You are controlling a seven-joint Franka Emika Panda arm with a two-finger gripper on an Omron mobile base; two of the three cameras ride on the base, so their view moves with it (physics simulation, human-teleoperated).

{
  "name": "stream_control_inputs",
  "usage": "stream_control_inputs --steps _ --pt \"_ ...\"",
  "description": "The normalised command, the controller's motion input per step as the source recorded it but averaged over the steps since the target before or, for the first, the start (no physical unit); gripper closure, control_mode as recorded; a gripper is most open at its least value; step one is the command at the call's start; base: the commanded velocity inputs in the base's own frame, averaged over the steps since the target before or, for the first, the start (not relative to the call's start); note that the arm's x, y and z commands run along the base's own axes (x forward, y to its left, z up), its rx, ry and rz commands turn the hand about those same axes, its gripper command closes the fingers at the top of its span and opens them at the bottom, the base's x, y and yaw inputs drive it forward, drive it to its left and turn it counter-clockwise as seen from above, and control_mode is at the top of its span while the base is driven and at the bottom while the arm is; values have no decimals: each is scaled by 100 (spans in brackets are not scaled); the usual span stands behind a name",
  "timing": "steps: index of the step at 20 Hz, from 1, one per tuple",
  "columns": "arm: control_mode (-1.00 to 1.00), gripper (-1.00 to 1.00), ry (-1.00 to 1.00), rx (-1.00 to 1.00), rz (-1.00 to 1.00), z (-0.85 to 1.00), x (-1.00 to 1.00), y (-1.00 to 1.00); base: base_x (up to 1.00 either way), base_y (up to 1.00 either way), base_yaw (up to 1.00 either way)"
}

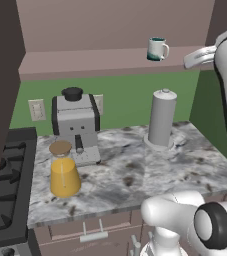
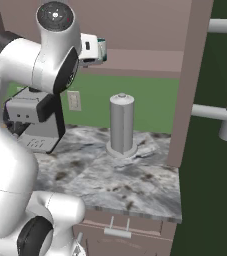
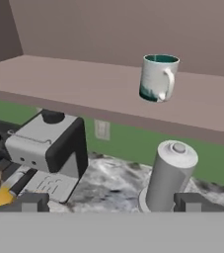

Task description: There is a tray on the dining counter. Grab the cup, mug, and pitcher and place them on the tray. The pitcher may be placed next to the tray if it cannot fit the tray.

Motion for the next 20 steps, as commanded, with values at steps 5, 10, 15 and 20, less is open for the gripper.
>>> stream_control_inputs --steps 5,10,15,20 --pt "-100 -100 -7 0 0 -7 46 0 0 0 0" --pt "-100 -100 -8 0 0 -9 39 0 0 0 0" --pt "-100 -100 -8 0 0 -2 23 -2 0 0 0" --pt "-100 -100 -5 1 0 0 12 -5 0 0 0"
